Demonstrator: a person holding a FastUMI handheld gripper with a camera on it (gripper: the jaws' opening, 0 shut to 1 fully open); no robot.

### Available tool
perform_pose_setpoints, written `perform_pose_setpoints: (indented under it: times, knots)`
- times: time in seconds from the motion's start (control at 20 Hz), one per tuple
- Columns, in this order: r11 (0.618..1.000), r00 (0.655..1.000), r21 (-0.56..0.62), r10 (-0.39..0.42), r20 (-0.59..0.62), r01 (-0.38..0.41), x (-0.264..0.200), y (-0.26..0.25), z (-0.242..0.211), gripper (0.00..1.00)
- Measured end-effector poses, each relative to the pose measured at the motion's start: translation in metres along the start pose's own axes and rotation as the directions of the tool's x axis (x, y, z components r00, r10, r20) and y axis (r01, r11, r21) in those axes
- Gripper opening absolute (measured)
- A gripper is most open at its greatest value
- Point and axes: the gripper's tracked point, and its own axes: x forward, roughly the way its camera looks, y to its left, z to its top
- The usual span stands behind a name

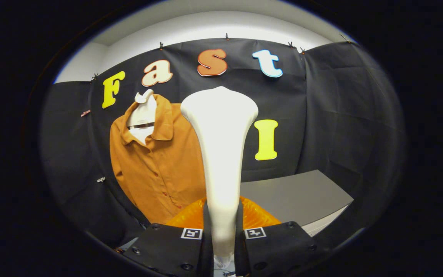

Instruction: Iron the clothes twice with a garment steamer, once on the left side and once on the right side.

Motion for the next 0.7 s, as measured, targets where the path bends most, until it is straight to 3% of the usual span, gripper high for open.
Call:
perform_pose_setpoints:
  times: [0.3, 0.7]
  knots:
    - [1.000, 0.998, -0.023, 0.013, 0.060, -0.011, -0.006, 0.081, 0.007, 0.25]
    - [0.999, 0.996, -0.035, 0.007, 0.088, -0.004, 0.026, 0.161, 0.007, 0.25]
